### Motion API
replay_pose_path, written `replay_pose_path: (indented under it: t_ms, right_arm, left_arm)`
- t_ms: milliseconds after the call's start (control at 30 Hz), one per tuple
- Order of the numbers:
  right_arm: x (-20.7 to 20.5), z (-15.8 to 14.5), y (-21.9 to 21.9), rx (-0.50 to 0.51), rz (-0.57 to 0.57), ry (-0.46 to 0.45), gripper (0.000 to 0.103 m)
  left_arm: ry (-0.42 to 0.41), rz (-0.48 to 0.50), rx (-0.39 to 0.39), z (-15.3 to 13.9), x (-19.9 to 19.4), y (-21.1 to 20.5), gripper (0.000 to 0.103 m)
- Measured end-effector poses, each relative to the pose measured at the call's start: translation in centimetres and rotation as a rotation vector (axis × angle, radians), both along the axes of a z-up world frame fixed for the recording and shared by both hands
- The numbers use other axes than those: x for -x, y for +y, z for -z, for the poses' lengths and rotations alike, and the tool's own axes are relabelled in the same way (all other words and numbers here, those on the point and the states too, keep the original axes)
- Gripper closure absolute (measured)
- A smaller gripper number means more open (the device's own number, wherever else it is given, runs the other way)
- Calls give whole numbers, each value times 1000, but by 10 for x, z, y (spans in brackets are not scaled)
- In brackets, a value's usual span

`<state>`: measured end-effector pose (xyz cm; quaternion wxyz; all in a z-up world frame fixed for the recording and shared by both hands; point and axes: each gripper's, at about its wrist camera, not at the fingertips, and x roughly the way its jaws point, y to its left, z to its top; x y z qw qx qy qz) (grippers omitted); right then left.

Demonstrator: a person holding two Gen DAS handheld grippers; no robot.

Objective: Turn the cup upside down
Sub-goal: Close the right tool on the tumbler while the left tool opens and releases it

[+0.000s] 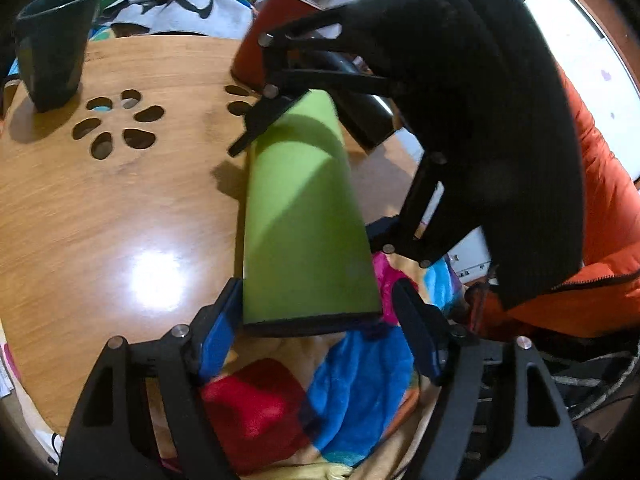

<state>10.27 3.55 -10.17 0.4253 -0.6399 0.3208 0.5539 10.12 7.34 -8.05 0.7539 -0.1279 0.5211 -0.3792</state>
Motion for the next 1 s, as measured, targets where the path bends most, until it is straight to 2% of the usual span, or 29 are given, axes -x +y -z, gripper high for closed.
replay_pose_path:
  t_ms: [133,267,400,567,633,733,867,1000]
  right_arm:
    - [-3,-3,-9,-71,67,14,24]
    - [0,-4,-25,-137,160,7,29]
    - [3,-6,-37,-214,283,22,33]
    - [4,-8,-52,-322,456,27,34]
    - [5,-9,-57,-361,521,28,35]
    - [6,-11,-66,-422,614,12,36]
    - [5,-15,-78,-509,730,26,38]
    - [7,-17,-86,-570,766,39,39]
  left_arm:
    - [6,-41,13,-5,-3,12,29]
    - [-55,-80,1,-25,5,22,29]
    - [-112,-133,-37,-44,11,33,29]
    - [-126,-230,-113,-50,10,48,29]
    - [-126,-267,-142,-48,11,55,29]
    - [-136,-300,-238,-40,9,55,29]
    - [-100,-280,-284,-22,6,45,29]
    - [-57,-251,-332,-1,-5,30,29]
